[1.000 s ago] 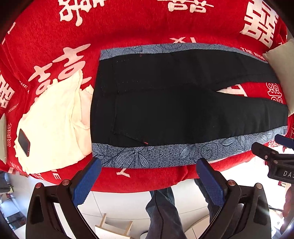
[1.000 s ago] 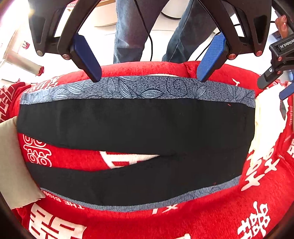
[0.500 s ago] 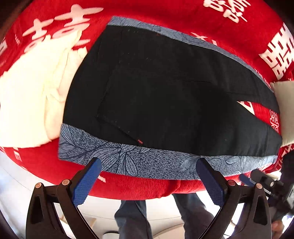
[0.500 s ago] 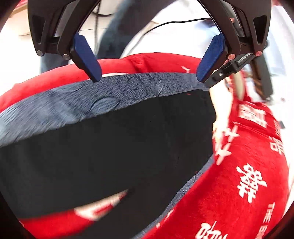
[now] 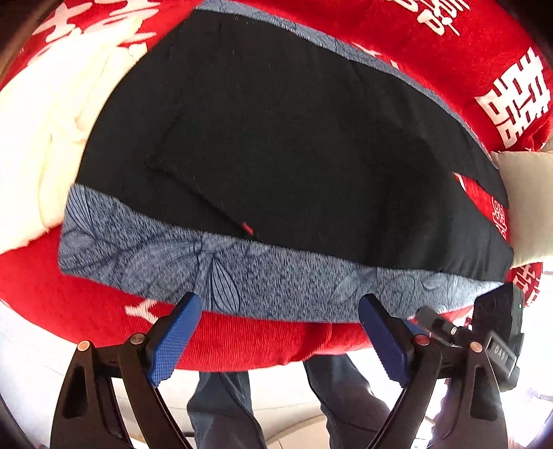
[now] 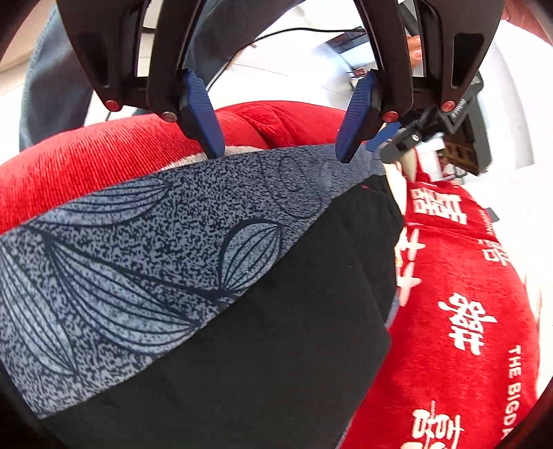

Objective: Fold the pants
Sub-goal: 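Grasp the grey waistband with the right gripper while the left gripper grasps it too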

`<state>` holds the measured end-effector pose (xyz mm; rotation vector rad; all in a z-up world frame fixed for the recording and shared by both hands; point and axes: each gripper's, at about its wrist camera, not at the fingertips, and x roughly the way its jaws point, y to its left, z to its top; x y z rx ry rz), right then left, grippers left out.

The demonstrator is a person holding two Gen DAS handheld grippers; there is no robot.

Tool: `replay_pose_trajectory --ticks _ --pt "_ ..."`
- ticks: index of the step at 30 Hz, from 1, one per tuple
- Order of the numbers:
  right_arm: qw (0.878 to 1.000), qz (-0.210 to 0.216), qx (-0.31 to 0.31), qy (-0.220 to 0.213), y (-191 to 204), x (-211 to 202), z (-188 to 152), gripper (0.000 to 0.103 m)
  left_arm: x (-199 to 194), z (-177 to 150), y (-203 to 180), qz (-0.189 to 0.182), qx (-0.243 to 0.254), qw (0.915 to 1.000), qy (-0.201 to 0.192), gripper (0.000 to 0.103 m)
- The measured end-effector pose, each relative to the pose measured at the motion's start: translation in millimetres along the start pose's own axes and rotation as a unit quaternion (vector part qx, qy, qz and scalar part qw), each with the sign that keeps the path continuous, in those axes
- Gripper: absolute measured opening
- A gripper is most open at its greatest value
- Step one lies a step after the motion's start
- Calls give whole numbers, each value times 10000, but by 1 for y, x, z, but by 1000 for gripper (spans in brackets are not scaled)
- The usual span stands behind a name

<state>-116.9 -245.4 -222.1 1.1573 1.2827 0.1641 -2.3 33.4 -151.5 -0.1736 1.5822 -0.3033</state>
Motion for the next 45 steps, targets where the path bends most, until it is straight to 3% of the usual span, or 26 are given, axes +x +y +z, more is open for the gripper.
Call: replay_pose_trajectory --ticks 3,6,9,11,12,17,23,24,25,28,36,40,45 --pt "9986 470 -2 -260 2 -6 3 71 4 -6 2 -39 -21 9999 96 94" --pt "9967 662 -6 -460 6 -8 12 71 9 -11 8 -120 -153 9996 181 94" --pt "9964 753 229 -313 5 2 23 66 12 -17 12 -182 -286 9992 220 94" --pt "9969 642 415 -198 9 3 26 20 14 -19 16 -303 -453 9982 239 94" --pt "9969 598 468 -181 11 -1 29 11 15 -20 20 -396 -581 9973 229 94" --pt "9943 1005 317 -149 36 -22 30 10 18 -21 36 -854 -1121 9900 91 94" --pt "9954 943 188 -2 51 -29 34 10 12 -9 63 -1202 -1897 9740 -316 94" --pt "9956 917 207 17 48 -30 33 10 12 -8 67 -1168 -1987 9723 -382 85" --pt "9959 874 238 36 48 -29 32 10 10 -6 69 -1122 -2009 9722 -436 58" --pt "9973 660 329 34 51 -28 31 10 4 0 80 -1014 -1925 9753 -390 22" --pt "9983 218 -336 -425 111 -62 52 10 -74 34 57 -1123 -1161 9834 -827 19" --pt "9953 97 -854 -449 151 -70 102 10 -98 86 39 -1174 -1050 9819 -1055 19" --pt "9906 -135 -1365 -24 178 -41 194 10 -92 163 30 -891 -1000 9818 -1344 19"
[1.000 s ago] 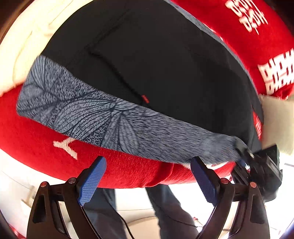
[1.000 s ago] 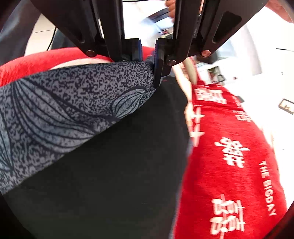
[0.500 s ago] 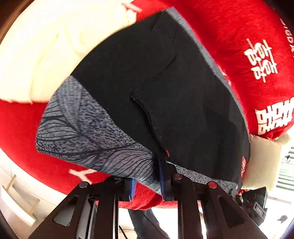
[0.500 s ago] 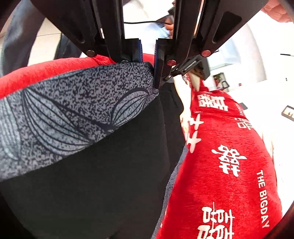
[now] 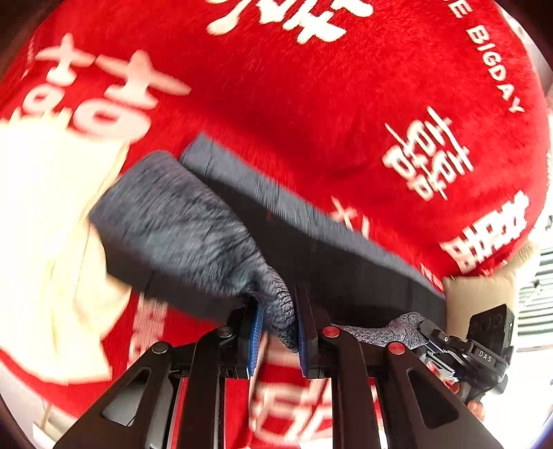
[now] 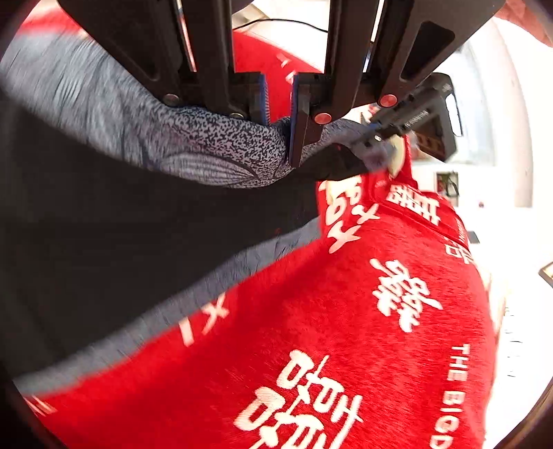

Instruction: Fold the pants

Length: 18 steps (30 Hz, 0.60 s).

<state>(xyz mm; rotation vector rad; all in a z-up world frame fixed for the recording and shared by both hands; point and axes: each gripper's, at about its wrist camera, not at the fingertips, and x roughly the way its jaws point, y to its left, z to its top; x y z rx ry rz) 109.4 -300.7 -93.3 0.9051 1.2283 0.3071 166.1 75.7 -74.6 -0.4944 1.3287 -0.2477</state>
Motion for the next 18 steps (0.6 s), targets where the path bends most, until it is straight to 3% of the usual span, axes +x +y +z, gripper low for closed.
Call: replay_pose_trajectory --ticks 5,8,9,11,13,15,18 --pt "9979 -350 -151 525 -22 55 73 10 63 51 -1 462 151 9988 -89 20" --pt "9961 -524 -153 696 -38 82 101 10 90 64 6 836 198 9962 -141 40" --pt "9954 -588 -135 749 -44 91 108 10 96 67 11 964 186 9950 -169 51" --pt "9933 -732 -139 881 -55 106 117 10 98 73 15 1105 179 9934 -267 59" --pt "9931 -696 -152 932 -61 113 124 10 93 77 17 1280 198 9909 -362 73" --pt "9927 -659 -126 1000 -60 113 126 11 82 78 16 1547 257 9866 -439 79" --pt "9904 -810 -311 1080 -48 107 127 15 69 70 11 1821 539 9812 -352 79"
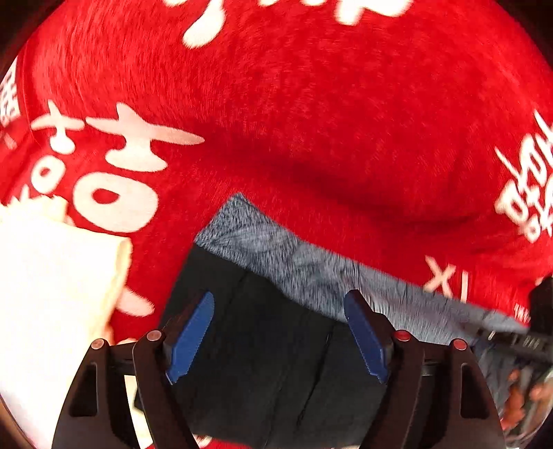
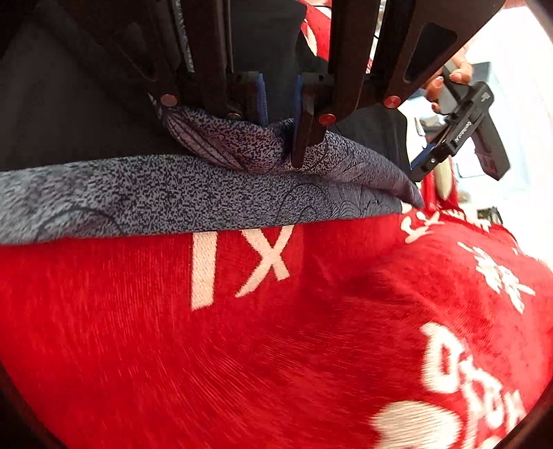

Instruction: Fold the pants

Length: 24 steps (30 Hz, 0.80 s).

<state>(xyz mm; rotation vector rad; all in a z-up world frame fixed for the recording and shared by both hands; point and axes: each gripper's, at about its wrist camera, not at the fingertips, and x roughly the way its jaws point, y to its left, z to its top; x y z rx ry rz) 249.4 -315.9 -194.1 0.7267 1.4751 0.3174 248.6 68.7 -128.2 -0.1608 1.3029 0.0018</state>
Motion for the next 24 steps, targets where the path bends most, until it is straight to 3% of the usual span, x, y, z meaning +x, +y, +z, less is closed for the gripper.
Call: replay_pose_trajectory --ticks 1,3,4,5,9,15,19,24 --pt "9999 -38 -89 -27 5 -4 -2 18 -5 -6 -4 75 132 9999 14 79" --pt "9995 -76 -245 -176 15 -18 -10 42 -14 -23 -21 140 465 9988 80 79" --pt "9987 -133 -360 -345 21 -29 -17 73 -17 -35 -33 130 647 9977 141 79" --pt "9976 -124 -446 -508 23 -40 -27 82 -17 -44 -45 92 788 9966 210 79" --pt "9939 -422 -542 -858 16 -85 -68 82 -18 -91 -106 -344 1284 9888 676 79" --pt "9876 -1241 -72 -962 -54 -138 -156 82 -24 -152 -191 -1062 1710 9720 1212 79" --pt "9774 -1621 614 -1213 -104 -176 -233 82 -31 -183 -235 -1347 2149 9575 1372 79" --pt "9596 -1763 1593 -1510 -147 -207 -333 82 -20 -213 -268 -1533 2516 9420 1610 79"
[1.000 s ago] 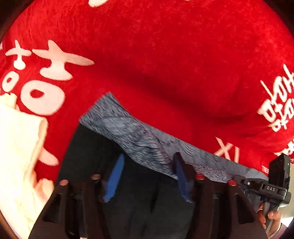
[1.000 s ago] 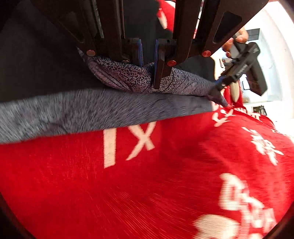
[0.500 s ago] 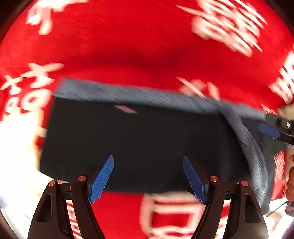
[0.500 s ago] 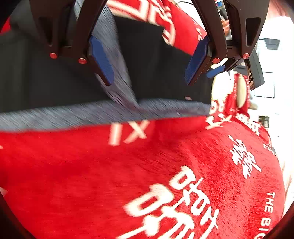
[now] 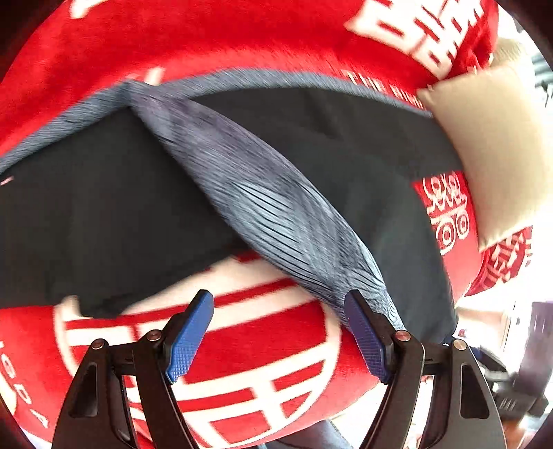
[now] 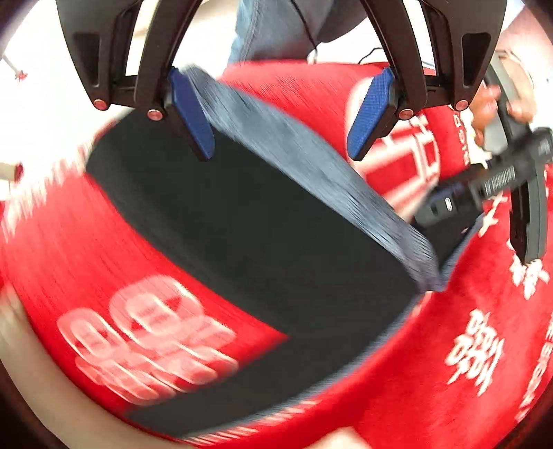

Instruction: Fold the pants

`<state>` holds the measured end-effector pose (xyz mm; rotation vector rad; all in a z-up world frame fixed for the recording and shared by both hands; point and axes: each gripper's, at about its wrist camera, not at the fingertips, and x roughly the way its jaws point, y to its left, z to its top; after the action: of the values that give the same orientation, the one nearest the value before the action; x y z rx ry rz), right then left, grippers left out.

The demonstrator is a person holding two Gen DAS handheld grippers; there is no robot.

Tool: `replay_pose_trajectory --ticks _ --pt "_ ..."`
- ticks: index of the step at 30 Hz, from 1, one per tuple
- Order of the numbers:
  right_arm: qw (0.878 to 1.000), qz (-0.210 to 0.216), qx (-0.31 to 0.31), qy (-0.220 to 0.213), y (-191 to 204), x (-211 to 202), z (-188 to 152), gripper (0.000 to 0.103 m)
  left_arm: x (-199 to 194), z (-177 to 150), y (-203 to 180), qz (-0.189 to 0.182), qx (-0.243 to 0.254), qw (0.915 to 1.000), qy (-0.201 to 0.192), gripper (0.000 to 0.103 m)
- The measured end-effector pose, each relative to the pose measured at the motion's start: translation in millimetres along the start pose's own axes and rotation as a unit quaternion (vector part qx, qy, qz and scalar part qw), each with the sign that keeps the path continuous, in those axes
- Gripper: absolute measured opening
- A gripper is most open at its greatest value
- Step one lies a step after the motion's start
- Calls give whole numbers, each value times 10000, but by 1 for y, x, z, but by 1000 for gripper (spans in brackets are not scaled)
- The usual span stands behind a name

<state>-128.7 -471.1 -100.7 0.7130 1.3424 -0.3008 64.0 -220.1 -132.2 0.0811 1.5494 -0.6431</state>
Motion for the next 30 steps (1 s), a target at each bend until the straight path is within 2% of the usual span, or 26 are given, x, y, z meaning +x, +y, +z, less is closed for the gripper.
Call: replay_pose_trajectory --ticks 4,10,12,18,19,20,21,22,24,26,30 --pt "9974 55 714 19 -55 6 -54 82 16 -5 -9 -40 39 10000 73 79" --pt "9936 422 1040 -124 -95 25 -79 81 28 -10 -26 75 293 9995 -2 79" --pt "9919 620 1088 -193 -103 30 -80 74 30 -12 -31 169 362 9992 -73 79" --pt "9880 1192 972 -145 -100 39 -79 28 34 -15 -40 162 372 9990 -166 79" --pt "9879 1245 927 -54 -98 42 -79 5 34 -16 -44 111 347 9992 -184 73" --pt "9877 1267 918 44 -97 43 -78 3 34 -15 -44 44 332 9993 -184 63" --pt "9860 1370 950 73 -96 41 -77 3 36 -14 -50 -98 309 9994 -138 35" --pt "9829 1555 977 110 -97 34 -73 3 38 -13 -54 -161 248 9995 -55 24" --pt "9805 1752 887 118 -98 18 -63 3 36 -9 -58 -305 14 9995 -49 23" --pt "9792 1906 694 98 -95 -3 -46 3 26 -5 -63 -424 -156 9989 -95 17" --pt "9784 2056 184 -93 -87 -57 6 3 -4 11 -72 -503 -285 9980 -257 17"
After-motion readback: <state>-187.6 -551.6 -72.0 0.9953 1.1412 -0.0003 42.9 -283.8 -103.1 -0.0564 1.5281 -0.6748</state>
